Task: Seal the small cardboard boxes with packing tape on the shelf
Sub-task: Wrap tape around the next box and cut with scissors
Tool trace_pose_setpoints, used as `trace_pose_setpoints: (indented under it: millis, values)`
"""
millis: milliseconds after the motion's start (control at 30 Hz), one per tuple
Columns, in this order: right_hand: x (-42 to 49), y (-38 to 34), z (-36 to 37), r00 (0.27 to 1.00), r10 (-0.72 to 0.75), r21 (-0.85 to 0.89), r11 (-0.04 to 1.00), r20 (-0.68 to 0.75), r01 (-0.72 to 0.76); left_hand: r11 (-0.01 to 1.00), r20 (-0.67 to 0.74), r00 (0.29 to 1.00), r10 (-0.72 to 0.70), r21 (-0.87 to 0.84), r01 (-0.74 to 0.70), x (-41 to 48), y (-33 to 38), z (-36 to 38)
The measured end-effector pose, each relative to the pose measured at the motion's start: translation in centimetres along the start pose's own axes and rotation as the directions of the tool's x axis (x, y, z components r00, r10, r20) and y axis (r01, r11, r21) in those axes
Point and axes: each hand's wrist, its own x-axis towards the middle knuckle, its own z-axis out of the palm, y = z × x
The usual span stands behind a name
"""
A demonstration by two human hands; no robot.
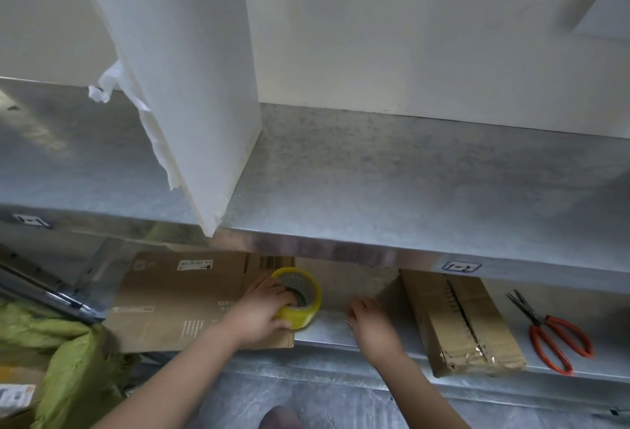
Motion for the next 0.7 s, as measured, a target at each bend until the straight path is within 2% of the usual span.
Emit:
trace_pose_setpoints:
  millis: [100, 167, 233, 333, 500, 600, 700]
  values:
    - [-0.9, -0.4, -1.3, 0.996, 0.064, 0.111, 0.992, -0.064, -0.056, 0.983, 0.008, 0.998, -0.055, -0.176, 0.056, -0.2, 1.2, -1.6]
    - [-1.3, -0.7, -2.5, 0.997, 0.050, 0.197, 0.980, -0.051, -0.039, 0.953, -0.001, 0.998, -0.070, -0.297, 0.067, -0.6, 1.7, -2.7]
    - [-1.9, -1.0, -3.9, 0.999, 0.034, 0.276, 0.961, 0.003, -0.034, 0.939, -0.006, 0.998, -0.058, -0.340, 0.053, -1.2, 2.0, -3.7]
    - [-3.6, -1.1, -5.4, 0.996, 0.048, 0.362, 0.930, 0.068, -0.070, 0.964, 0.000, 1.000, 0.011, -0.265, -0.011, -2.5, 2.6, -4.2]
    - [-7.5, -0.5, -6.9, 0.997, 0.038, 0.392, 0.918, 0.073, -0.064, 0.998, 0.052, 0.998, 0.044, -0.044, -0.042, -3.8, 4.9, -4.1]
    - [-9.9, 0.4, -8.2, 0.993, 0.058, 0.471, 0.876, 0.099, -0.098, 0.995, -0.043, 0.996, 0.074, -0.056, -0.077, -4.7, 7.1, -4.4]
    - [-11.9, 2.0, -9.7, 0.989, 0.115, 0.562, 0.814, 0.095, -0.148, 0.981, -0.145, 0.985, 0.092, -0.154, -0.114, -5.3, 9.8, -4.6]
